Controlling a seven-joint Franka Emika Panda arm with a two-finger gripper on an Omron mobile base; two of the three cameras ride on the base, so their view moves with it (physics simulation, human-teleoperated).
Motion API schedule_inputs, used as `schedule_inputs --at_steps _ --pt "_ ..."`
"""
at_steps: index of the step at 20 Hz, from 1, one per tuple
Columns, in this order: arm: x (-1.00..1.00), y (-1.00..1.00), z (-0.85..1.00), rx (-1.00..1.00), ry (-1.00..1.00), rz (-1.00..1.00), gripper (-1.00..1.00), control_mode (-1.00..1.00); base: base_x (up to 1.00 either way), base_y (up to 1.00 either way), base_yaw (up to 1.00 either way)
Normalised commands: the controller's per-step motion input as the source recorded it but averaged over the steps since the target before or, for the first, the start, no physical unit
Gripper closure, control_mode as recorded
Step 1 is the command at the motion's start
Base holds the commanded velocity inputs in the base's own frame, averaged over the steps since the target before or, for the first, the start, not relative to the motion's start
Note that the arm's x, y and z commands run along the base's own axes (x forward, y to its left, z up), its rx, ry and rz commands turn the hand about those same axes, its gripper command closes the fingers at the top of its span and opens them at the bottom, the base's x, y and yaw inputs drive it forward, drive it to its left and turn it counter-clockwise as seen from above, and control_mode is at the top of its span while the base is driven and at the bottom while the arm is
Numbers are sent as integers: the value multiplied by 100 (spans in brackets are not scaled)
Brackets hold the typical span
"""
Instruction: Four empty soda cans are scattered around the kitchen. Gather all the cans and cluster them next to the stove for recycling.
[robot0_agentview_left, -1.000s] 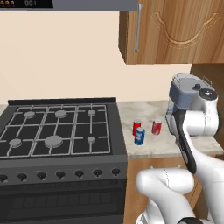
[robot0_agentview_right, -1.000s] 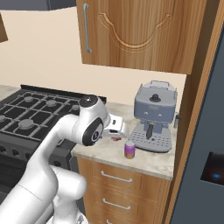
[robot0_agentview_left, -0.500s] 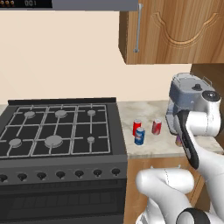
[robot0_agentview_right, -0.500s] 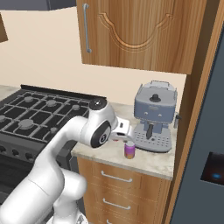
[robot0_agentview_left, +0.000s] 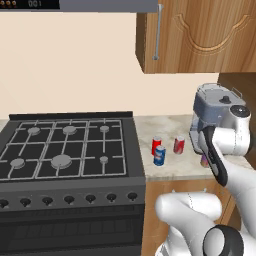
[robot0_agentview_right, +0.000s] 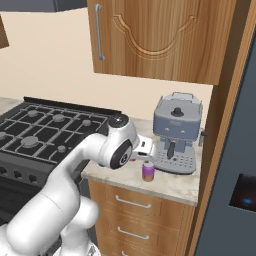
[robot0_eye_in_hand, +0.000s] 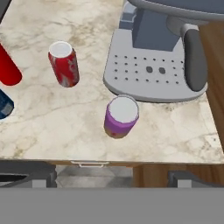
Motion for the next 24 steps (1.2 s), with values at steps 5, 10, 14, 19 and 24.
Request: schedule_inputs --at_steps 5,10,14,19,24 --pt "20 -9 -10 1 1 0 -100 -100 0 0 0" --pt "16 -5 -17 0 1 0 -100 -100 0 0 0" --pt "17 -7 -18 1 2 0 -100 -100 0 0 0" --pt "15 -4 -16 1 5 0 -100 -100 0 0 0" --pt "17 -7 -12 2 5 0 -100 -100 0 0 0"
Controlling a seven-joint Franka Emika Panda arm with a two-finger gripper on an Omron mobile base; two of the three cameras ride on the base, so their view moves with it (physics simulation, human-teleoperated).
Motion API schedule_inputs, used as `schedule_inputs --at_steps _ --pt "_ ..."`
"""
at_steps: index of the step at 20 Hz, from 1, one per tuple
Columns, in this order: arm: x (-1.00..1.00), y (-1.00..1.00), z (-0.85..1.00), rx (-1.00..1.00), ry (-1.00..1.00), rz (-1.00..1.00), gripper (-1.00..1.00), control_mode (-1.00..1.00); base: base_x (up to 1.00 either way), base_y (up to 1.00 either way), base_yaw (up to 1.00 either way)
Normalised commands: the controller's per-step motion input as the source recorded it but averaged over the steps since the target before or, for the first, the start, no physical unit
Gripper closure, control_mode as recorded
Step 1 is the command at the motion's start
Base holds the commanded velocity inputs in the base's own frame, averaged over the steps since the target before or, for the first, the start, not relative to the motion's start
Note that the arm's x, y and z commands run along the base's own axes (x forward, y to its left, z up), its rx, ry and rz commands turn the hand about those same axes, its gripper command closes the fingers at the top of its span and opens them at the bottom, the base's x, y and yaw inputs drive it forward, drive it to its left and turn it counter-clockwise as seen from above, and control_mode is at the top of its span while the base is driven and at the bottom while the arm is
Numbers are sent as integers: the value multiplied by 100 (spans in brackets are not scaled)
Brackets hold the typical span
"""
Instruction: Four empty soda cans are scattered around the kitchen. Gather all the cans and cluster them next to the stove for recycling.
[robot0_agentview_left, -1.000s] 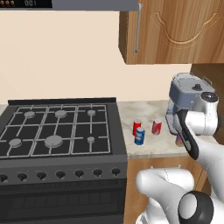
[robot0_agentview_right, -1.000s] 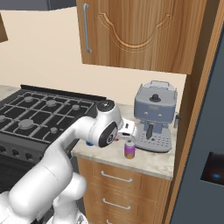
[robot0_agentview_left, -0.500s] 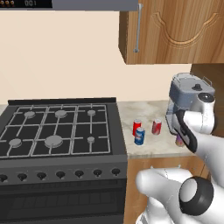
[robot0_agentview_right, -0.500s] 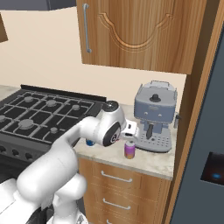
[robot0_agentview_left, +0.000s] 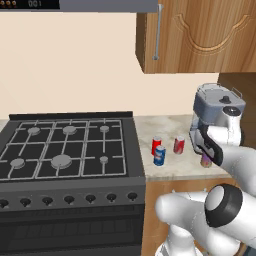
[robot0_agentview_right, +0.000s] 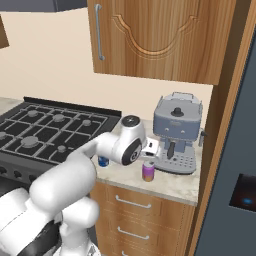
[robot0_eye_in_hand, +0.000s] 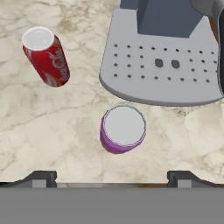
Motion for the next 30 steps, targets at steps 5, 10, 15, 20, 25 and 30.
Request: schedule_inputs --at_steps 5,10,15,20,25,30 --pt "18 -12 -5 5 3 0 -100 -100 0 0 0" --pt "12 -11 -11 3 3 0 -100 -100 0 0 0" --pt "5 -6 -19 1 2 0 -100 -100 0 0 0" --pt "7 -1 -22 0 1 0 -100 -100 0 0 0" --pt "4 0 -19 1 0 0 -100 -100 0 0 0" --pt "6 0 -16 2 0 0 -100 -100 0 0 0"
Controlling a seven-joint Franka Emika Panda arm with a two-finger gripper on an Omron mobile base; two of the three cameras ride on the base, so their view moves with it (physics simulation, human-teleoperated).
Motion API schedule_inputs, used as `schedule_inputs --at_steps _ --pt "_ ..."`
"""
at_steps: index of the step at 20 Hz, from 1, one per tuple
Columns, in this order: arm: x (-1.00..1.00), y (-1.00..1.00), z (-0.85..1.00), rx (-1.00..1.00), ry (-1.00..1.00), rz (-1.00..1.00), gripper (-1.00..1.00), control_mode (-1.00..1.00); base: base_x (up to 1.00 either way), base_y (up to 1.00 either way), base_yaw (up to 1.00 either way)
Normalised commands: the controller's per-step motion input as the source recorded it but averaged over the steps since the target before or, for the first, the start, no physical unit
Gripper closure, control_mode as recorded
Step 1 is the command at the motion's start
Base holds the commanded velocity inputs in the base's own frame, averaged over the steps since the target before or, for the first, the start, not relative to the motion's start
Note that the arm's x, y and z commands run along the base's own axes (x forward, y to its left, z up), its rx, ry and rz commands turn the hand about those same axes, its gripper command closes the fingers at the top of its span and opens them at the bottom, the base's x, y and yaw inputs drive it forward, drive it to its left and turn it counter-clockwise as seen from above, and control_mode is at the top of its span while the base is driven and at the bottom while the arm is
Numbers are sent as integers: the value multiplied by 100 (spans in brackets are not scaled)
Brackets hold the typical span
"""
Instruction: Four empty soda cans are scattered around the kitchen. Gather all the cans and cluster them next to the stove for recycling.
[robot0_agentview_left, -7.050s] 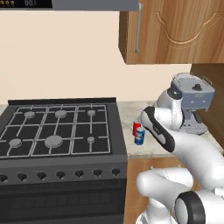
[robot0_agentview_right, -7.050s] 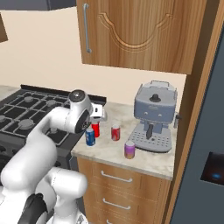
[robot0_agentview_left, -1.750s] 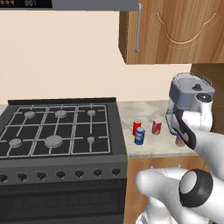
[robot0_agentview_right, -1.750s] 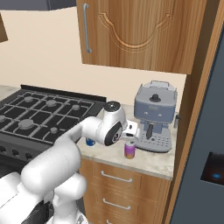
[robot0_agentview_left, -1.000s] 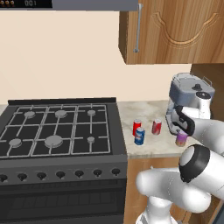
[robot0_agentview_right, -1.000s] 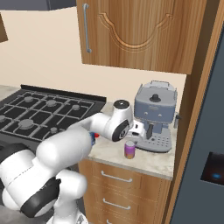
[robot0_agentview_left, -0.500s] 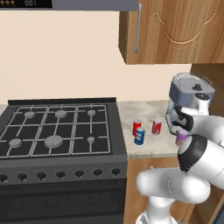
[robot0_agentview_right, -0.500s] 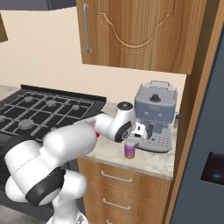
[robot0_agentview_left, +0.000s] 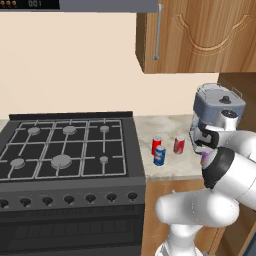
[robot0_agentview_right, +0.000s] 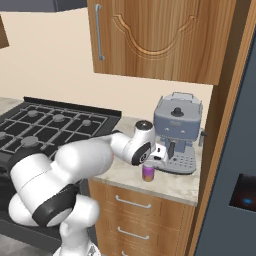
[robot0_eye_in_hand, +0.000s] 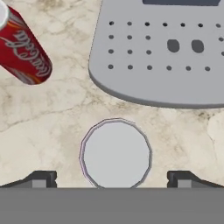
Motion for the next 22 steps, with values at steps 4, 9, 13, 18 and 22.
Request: schedule_inputs --at_steps 4,9,13,18,22 --pt "6 0 -16 2 0 0 -100 -100 0 0 0" --pt "10 -2 -15 2 0 0 -100 -100 0 0 0" --pt "4 -2 -13 1 1 0 -100 -100 0 0 0" --pt "0 0 -9 0 0 0 100 -100 0 0 0" --pt "0 0 2 0 0 0 100 -100 0 0 0"
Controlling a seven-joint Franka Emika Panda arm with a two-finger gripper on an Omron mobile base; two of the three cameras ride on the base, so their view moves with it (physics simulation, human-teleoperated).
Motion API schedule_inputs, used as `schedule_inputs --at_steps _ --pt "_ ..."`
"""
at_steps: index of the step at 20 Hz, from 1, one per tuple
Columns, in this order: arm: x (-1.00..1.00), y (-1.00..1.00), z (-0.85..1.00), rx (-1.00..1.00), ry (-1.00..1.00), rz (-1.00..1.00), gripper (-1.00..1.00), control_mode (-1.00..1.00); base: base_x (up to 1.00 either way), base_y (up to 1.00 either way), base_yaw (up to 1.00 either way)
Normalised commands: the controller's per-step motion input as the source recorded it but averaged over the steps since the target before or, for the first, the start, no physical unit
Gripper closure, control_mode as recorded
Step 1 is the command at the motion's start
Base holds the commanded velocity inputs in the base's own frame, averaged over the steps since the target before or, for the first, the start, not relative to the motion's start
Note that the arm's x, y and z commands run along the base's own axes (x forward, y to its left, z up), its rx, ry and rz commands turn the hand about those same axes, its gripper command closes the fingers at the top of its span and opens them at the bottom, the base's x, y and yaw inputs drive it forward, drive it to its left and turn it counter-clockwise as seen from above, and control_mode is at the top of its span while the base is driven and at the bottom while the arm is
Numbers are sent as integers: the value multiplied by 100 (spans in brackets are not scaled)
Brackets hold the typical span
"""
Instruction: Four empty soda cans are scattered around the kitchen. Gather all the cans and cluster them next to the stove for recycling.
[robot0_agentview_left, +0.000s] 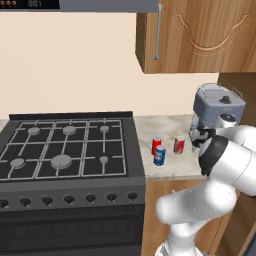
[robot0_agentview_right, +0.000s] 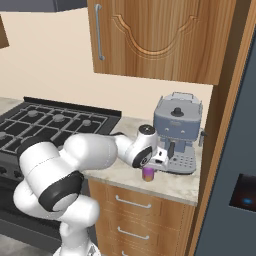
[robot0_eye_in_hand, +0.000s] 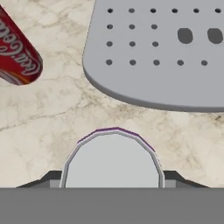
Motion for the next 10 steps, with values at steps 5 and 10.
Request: schedule_inputs --at_steps 5,10 --pt "0 0 34 0 1 1 100 -100 0 0 0" --pt "4 15 33 0 3 1 100 -100 0 0 0"
